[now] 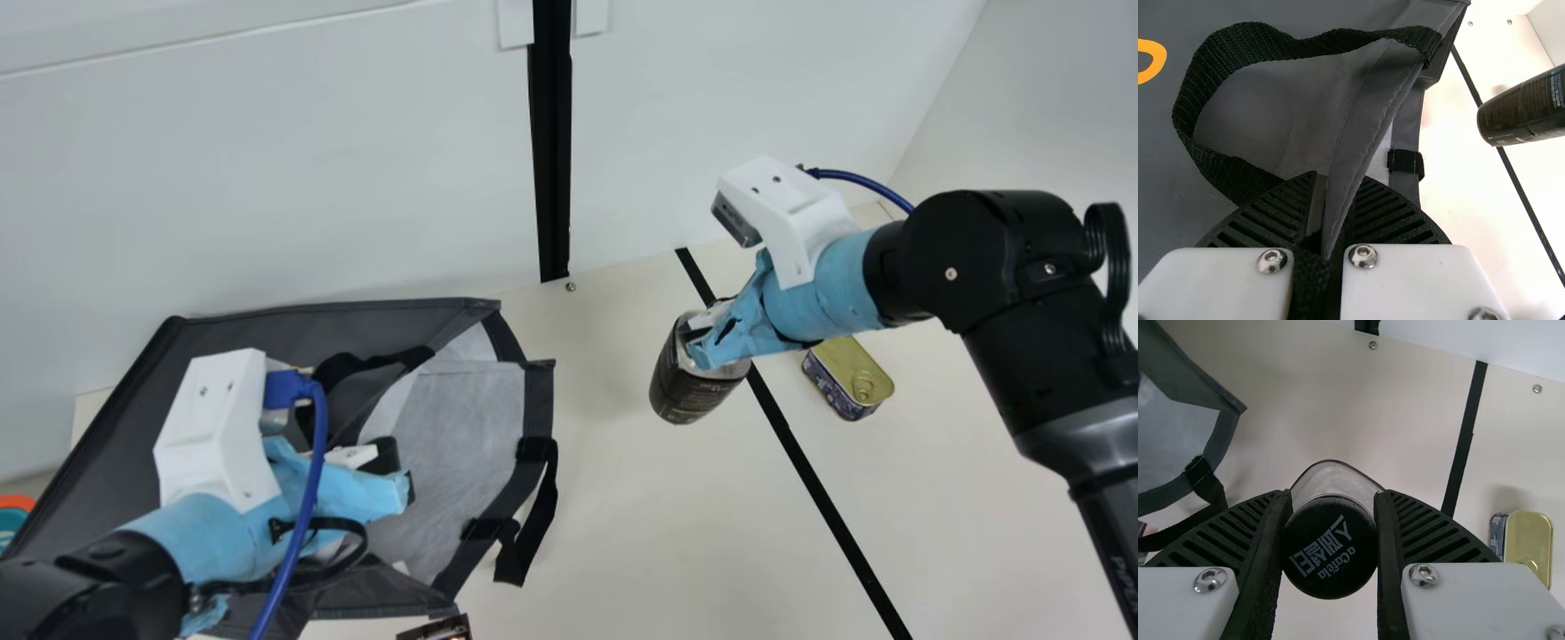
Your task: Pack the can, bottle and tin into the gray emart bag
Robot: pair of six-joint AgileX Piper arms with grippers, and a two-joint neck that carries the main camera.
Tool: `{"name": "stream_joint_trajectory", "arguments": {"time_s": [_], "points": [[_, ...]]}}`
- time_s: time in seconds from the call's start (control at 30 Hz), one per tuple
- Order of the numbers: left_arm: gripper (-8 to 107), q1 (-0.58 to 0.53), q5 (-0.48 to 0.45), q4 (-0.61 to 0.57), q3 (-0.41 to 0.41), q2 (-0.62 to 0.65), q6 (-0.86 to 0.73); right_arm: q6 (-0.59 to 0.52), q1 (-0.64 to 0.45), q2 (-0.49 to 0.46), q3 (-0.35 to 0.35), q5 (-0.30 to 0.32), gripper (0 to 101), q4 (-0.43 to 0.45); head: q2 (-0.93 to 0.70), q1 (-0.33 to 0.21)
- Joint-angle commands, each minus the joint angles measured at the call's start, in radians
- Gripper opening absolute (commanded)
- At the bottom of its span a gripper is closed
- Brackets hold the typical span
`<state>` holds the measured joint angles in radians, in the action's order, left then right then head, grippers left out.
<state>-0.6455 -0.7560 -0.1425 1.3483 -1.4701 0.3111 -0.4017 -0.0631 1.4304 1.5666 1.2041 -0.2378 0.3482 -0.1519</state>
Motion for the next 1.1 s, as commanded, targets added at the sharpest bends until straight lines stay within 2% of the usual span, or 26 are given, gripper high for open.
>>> {"name": "stream_joint_trajectory", "arguments": {"time_s": [0.0,0.83,1.07], "points": [[10,0.0,0.0,0.0,0.0,0.0,0.0,-0.007,0.005,-0.006,-0.004,0.005,0,-0.008,0.001,-0.023],[10,0.0,0.0,0.0,0.0,0.0,0.0,-0.086,0.141,-0.086,-0.097,0.016,0,-0.049,0.001,-0.023],[10,0.0,0.0,0.0,0.0,0.0,0.0,-0.112,0.155,-0.098,-0.105,0.016,0,-0.092,0.001,-0.023]]}}
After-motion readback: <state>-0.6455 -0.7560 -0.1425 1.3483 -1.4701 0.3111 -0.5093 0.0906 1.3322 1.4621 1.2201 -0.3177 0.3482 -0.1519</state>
